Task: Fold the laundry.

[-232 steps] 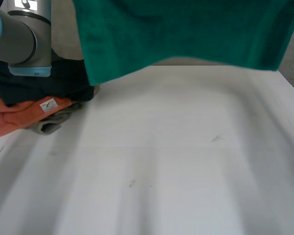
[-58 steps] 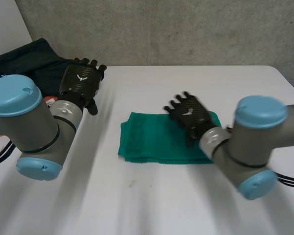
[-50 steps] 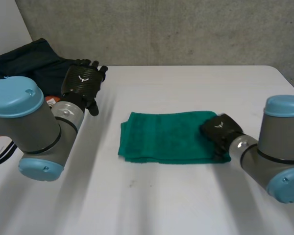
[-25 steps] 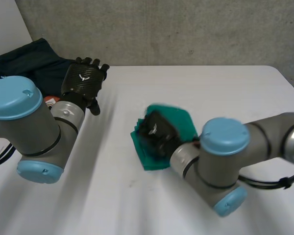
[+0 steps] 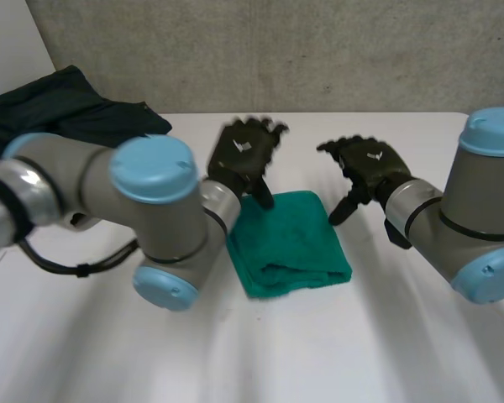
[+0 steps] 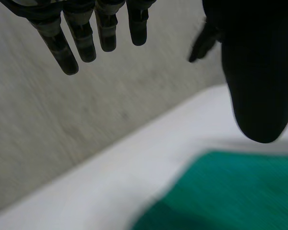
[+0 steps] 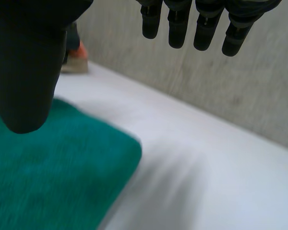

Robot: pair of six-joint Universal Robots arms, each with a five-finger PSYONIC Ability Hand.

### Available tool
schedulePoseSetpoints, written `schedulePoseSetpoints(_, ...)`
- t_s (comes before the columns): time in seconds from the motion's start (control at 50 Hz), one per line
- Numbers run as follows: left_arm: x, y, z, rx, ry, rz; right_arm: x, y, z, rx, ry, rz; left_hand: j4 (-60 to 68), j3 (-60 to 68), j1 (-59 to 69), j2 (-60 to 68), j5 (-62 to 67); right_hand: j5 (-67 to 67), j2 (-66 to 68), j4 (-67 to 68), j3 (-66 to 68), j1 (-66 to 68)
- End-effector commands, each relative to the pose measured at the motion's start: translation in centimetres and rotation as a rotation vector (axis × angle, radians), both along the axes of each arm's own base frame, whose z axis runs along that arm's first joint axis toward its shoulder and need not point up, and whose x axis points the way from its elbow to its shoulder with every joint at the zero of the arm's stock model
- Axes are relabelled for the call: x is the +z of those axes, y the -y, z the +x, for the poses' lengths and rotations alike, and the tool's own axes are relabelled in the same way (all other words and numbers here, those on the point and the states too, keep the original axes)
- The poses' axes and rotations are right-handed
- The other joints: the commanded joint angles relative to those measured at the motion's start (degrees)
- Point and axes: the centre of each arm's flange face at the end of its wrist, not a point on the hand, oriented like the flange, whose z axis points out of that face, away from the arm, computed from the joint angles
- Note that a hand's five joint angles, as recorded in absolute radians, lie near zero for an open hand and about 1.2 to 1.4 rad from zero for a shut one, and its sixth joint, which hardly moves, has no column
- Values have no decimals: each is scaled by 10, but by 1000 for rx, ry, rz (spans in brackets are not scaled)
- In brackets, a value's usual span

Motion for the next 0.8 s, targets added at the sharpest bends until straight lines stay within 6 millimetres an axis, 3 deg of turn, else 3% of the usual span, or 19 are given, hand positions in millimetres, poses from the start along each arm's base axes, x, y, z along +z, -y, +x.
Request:
schedulePoseSetpoints(0.02,-52,-10,-4,16,134,154,-40,0,10,85,-75,148,24,19,29,20,12,-19,-19,-16,-13,-25)
schedulePoseSetpoints(0.14,-59,-7,11,143,205,159,-63,-2,15,151,-100,215,23,17,27,19,10,-11,-10,-8,-5,-17)
schedulePoseSetpoints(0.22,-62,-10,16,136,295,158,-70,1,14,143,-144,218,21,15,26,17,8,16,16,19,22,10)
schedulePoseSetpoints(0.36,-64,-7,21,117,376,130,-59,3,11,117,-270,110,18,12,22,14,5,55,55,58,61,49)
schedulePoseSetpoints(0.42,-57,-10,17,87,366,116,-43,3,5,75,-288,57,3,-3,7,-2,-10,63,64,66,69,57)
schedulePoseSetpoints(0.44,-52,-11,16,81,357,107,-38,3,4,64,-285,43,1,-5,5,-3,-12,63,64,66,69,57)
schedulePoseSetpoints(0.54,20,-7,18,65,216,-15,-21,-7,-7,18,-263,-26,-4,-10,0,-8,-17,62,62,65,68,55)
schedulePoseSetpoints(0.62,46,-6,16,-16,144,-76,-28,-23,-14,15,-247,14,1,-5,5,-3,-12,62,62,65,68,55)
schedulePoseSetpoints(0.7,62,-11,13,-173,97,-93,-49,-42,-18,11,-208,125,4,-1,9,0,-8,68,69,71,74,62)
schedulePoseSetpoints(0.8,62,-22,11,-330,67,-49,-64,-53,-17,46,-137,170,16,10,20,12,3,100,101,103,106,94)
